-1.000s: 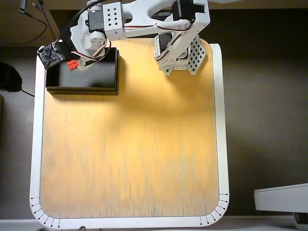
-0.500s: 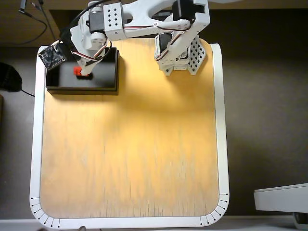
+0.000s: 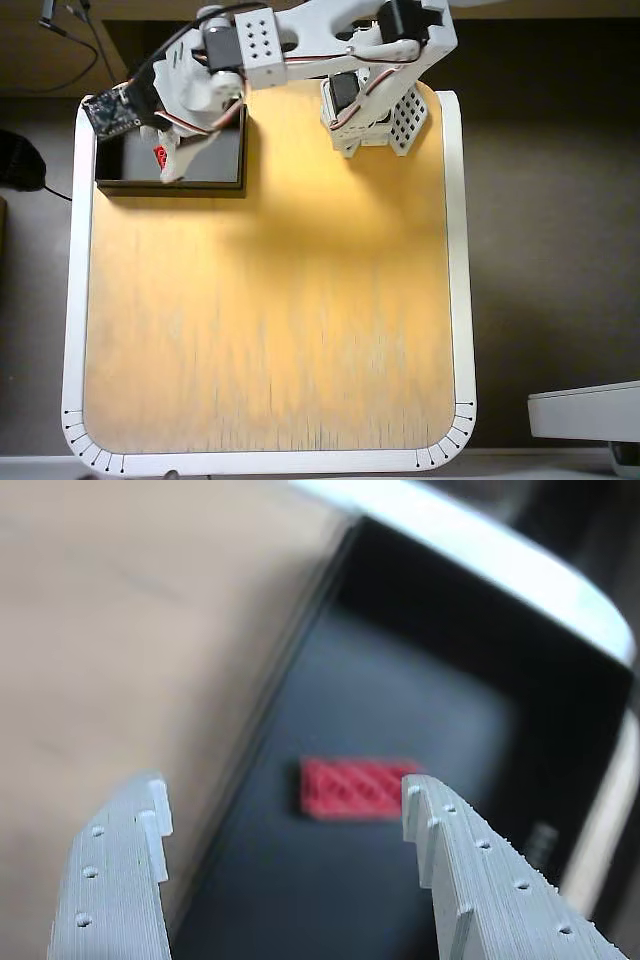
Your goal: Grasp a lego block and put it in the bin.
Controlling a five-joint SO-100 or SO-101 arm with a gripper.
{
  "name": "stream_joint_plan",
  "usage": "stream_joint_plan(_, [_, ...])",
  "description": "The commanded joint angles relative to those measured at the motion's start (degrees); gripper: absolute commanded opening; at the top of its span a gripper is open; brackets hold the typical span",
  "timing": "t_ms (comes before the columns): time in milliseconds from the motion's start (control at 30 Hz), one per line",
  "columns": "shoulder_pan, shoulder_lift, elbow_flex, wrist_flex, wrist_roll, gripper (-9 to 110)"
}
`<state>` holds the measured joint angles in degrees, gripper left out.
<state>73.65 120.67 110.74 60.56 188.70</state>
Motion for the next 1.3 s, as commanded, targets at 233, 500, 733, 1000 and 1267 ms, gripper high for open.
stream_joint_plan(233, [-23.55, 18.72, -6.42, -2.02, -14.33, 0])
stream_joint_plan(500, [-44.65, 26.37, -6.15, -2.02, -17.4, 0])
stream_joint_plan(733, [-63.19, 37.88, 4.75, -2.02, -12.92, 0])
stream_joint_plan(1000, [-76.03, 46.23, 20.83, -4.48, -13.01, 0])
stream_joint_plan(1267, [-79.45, 56.69, 45.53, -15.29, -13.1, 0])
